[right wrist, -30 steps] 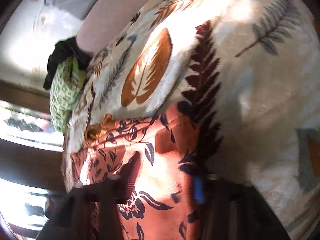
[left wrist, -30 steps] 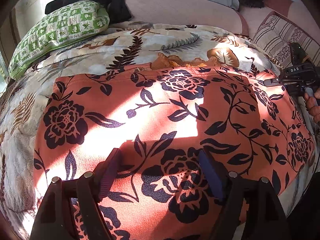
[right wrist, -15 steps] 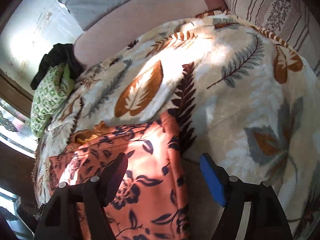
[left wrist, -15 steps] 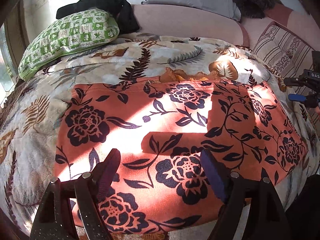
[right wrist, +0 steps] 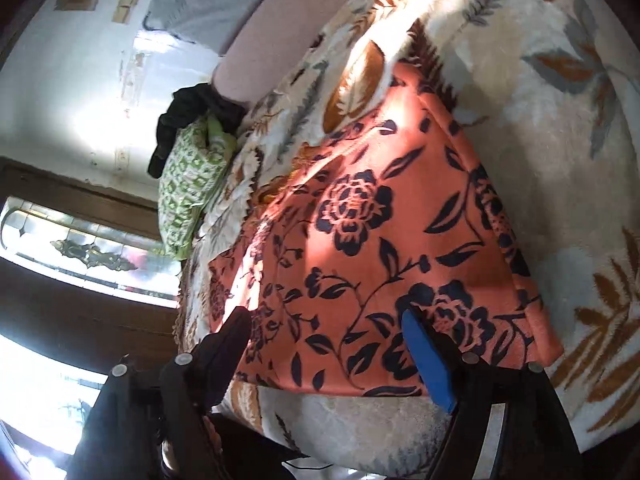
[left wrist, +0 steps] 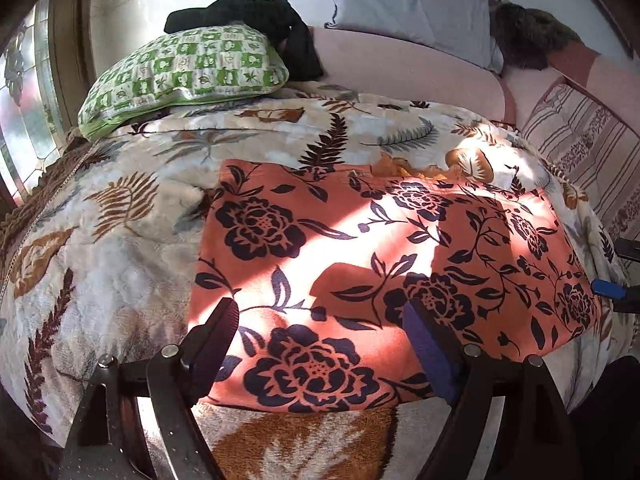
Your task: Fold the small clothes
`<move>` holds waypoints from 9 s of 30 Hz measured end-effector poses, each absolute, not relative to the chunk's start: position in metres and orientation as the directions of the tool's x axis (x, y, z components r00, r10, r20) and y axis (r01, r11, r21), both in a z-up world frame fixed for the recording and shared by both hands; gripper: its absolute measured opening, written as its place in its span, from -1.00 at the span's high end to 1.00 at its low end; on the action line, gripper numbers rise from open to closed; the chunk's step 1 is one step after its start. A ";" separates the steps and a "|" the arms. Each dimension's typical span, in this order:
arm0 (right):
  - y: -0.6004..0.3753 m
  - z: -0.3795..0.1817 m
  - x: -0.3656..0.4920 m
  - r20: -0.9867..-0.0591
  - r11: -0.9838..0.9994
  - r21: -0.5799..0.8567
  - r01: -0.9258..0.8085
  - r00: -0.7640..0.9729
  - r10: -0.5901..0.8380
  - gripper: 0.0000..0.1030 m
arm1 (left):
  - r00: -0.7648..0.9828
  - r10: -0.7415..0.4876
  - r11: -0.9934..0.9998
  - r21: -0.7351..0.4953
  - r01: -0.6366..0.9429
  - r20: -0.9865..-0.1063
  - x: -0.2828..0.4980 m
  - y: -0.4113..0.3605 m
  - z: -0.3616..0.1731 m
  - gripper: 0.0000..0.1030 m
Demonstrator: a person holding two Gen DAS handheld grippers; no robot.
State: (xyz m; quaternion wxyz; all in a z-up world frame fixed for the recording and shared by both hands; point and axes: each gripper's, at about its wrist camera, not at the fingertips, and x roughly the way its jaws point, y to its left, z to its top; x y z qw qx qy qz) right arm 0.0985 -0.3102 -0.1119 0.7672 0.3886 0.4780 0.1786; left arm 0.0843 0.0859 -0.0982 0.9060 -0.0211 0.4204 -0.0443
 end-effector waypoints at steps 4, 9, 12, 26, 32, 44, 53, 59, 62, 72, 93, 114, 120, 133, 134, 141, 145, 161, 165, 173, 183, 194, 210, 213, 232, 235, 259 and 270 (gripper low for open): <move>-0.298 -0.147 0.097 -0.683 0.700 0.702 0.134 0.405 0.608 -0.71 | 0.521 -0.099 0.995 -0.092 0.040 -0.848 0.091 0.105 -0.142 -0.64; -0.310 -0.145 0.090 -0.668 0.669 0.719 0.186 0.449 0.593 -0.67 | 0.623 -0.111 0.994 -0.075 0.085 -0.775 0.075 0.098 -0.106 -0.64; -0.306 -0.155 0.094 -0.699 0.703 0.690 0.173 0.412 0.585 -0.69 | 0.565 -0.082 0.996 -0.053 0.067 -0.821 0.087 0.102 -0.123 -0.64; -0.311 -0.144 0.252 -0.699 0.688 0.708 0.156 0.296 0.652 -0.69 | 0.539 -0.066 0.996 -0.020 0.091 -0.839 0.089 0.100 -0.140 -0.72; -0.383 -0.156 0.278 -0.627 0.531 0.774 0.344 0.529 0.571 -0.69 | 0.533 -0.067 0.996 -0.025 0.086 -0.843 0.092 0.099 -0.139 -0.73; -0.289 -0.148 0.110 -0.583 0.583 0.801 0.136 0.404 0.705 -0.69 | 0.577 -0.074 0.995 -0.103 -0.018 -0.814 0.070 0.110 -0.106 -0.73; -0.214 -0.105 0.176 -0.507 0.525 0.850 0.032 0.320 0.800 -0.77 | 0.619 -0.081 0.989 -0.142 -0.051 -0.781 0.045 0.126 -0.097 -0.73; -0.210 -0.167 0.264 -0.603 0.569 0.796 0.208 0.349 0.717 -0.71 | 0.627 -0.079 0.990 -0.137 -0.044 -0.775 0.032 0.131 -0.098 -0.73; -0.248 -0.152 0.248 -0.539 0.459 0.841 0.287 0.516 0.665 -0.75 | 0.631 -0.068 0.991 -0.128 -0.049 -0.773 0.032 0.133 -0.100 -0.73; -0.297 -0.155 0.035 -0.468 0.387 0.883 0.266 0.573 0.673 -0.76 | 0.628 -0.119 0.992 -0.117 0.044 -0.769 0.070 0.069 -0.092 -0.73; -0.355 -0.173 0.049 -0.529 0.331 0.849 0.412 0.679 0.510 -0.78 | 0.652 0.005 0.999 0.035 0.033 -0.758 0.090 0.008 -0.059 -0.73; -0.349 -0.169 0.059 -0.564 0.405 0.823 0.398 0.657 0.501 -0.75 | 0.581 0.009 0.998 0.045 0.048 -0.814 0.123 -0.003 -0.091 -0.73; -0.348 -0.161 0.065 -0.581 0.460 0.806 0.372 0.645 0.497 -0.56 | 0.587 0.001 0.996 0.050 0.068 -0.810 0.139 -0.017 -0.109 -0.73; -0.343 -0.165 0.080 -0.681 0.562 0.717 0.412 0.585 0.439 0.15 | 0.498 -0.033 0.989 0.045 0.144 -0.867 0.123 -0.005 -0.147 -0.84; -0.343 -0.171 0.083 -0.682 0.553 0.719 0.421 0.579 0.446 0.14 | 0.548 -0.021 0.984 0.079 0.159 -0.836 0.119 -0.007 -0.151 -0.87; -0.297 -0.101 0.109 -0.735 0.772 0.583 0.251 0.569 0.370 0.73 | 0.682 -0.118 0.993 -0.076 0.092 -0.722 0.092 0.051 -0.081 -0.84; -0.208 -0.018 0.126 -0.694 0.882 0.471 0.020 0.626 0.356 0.73 | 0.758 -0.039 0.967 -0.217 -0.136 -0.651 0.062 0.152 -0.057 -0.84; 0.061 -0.093 0.151 -0.860 0.909 0.301 -0.288 0.330 0.389 0.59 | 0.774 -0.004 0.768 -0.498 -0.403 -0.633 0.018 0.286 -0.105 -0.83; 0.077 -0.096 0.143 -0.811 0.836 0.426 -0.346 0.264 0.522 -0.64 | 0.783 -0.011 0.791 -0.485 -0.373 -0.622 0.017 0.283 -0.101 -0.83; 0.003 -0.064 0.115 -0.667 0.785 0.555 -0.275 0.418 0.617 -0.65 | 0.781 -0.167 0.845 -0.496 -0.201 -0.602 0.025 0.247 -0.079 -0.83; -0.089 -0.073 0.112 -0.642 0.769 0.625 -0.135 0.471 0.605 -0.65 | 0.586 -0.149 0.964 -0.249 -0.092 -0.796 0.092 0.159 -0.088 -0.35; -0.099 -0.096 0.120 -0.600 0.704 0.691 -0.164 0.413 0.685 -0.65 | 0.478 -0.324 0.846 -0.476 -0.240 -0.816 0.091 0.203 -0.148 0.57; -0.137 -0.091 0.132 -0.558 0.661 0.737 -0.141 0.426 0.713 -0.65 | 0.504 -0.240 0.955 -0.295 -0.030 -0.829 0.174 0.175 -0.088 -0.64; -0.149 -0.095 0.148 -0.583 0.679 0.726 -0.106 0.429 0.690 -0.65 | 0.403 -0.312 0.934 -0.356 -0.037 -0.860 0.200 0.180 -0.114 0.52; -0.146 -0.111 0.201 -0.615 0.672 0.739 -0.046 0.361 0.701 -0.65 | 0.503 -0.329 0.930 -0.366 0.026 -0.799 0.184 0.184 -0.118 0.54; -0.140 -0.122 0.211 -0.595 0.630 0.777 -0.011 0.317 0.739 -0.65 | 0.557 -0.293 0.946 -0.321 0.051 -0.777 0.166 0.176 -0.092 0.50; -0.145 -0.145 0.234 -0.547 0.544 0.831 0.119 0.356 0.757 -0.53 | 0.511 -0.286 0.946 -0.323 0.016 -0.811 0.151 0.177 -0.143 -0.15; -0.129 -0.155 0.248 -0.676 0.668 0.730 0.144 0.303 0.672 -0.12 | 0.519 -0.312 0.935 -0.353 0.020 -0.796 0.150 0.183 -0.145 -0.21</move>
